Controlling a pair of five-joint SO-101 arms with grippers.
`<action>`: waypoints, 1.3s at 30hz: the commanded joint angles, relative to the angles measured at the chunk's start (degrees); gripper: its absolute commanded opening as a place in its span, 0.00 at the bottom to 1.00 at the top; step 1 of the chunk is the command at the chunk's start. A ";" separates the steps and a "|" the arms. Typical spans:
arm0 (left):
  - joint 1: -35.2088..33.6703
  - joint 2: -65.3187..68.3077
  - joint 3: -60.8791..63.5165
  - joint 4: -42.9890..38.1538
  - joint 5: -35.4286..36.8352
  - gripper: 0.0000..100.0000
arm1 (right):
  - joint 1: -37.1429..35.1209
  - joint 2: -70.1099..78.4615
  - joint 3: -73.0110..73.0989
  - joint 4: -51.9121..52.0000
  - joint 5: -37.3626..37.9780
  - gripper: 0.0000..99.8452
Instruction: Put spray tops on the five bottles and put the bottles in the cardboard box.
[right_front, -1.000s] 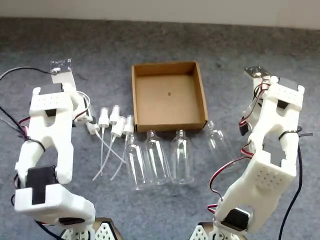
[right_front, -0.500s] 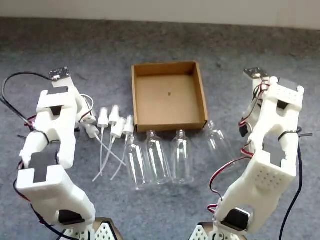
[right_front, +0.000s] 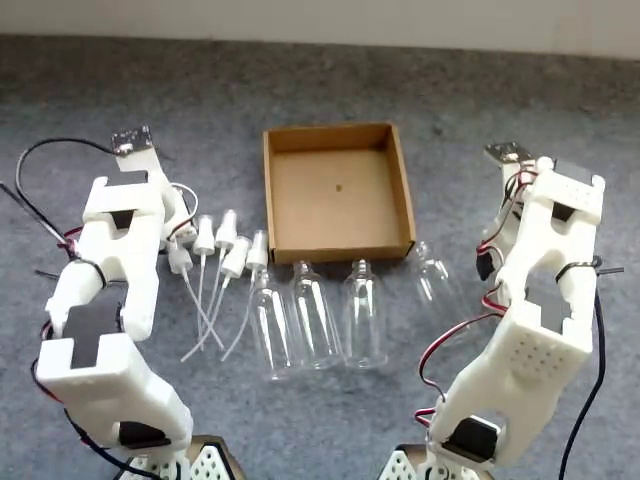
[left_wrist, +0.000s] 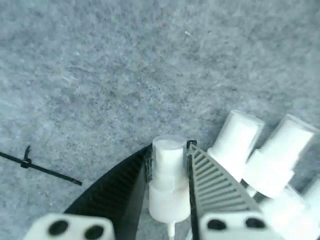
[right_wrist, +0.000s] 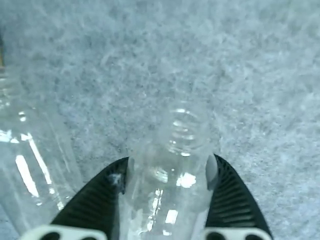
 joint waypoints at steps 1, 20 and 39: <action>0.48 -8.84 -2.33 -0.35 -1.05 0.06 | 0.75 -1.19 -0.66 0.13 0.62 0.11; 0.66 -18.42 -23.08 29.45 -26.29 0.06 | 1.36 -3.47 -0.75 5.32 5.45 0.15; 3.30 -11.91 9.89 1.58 -26.11 0.06 | -3.03 -6.99 -0.75 3.30 6.24 0.24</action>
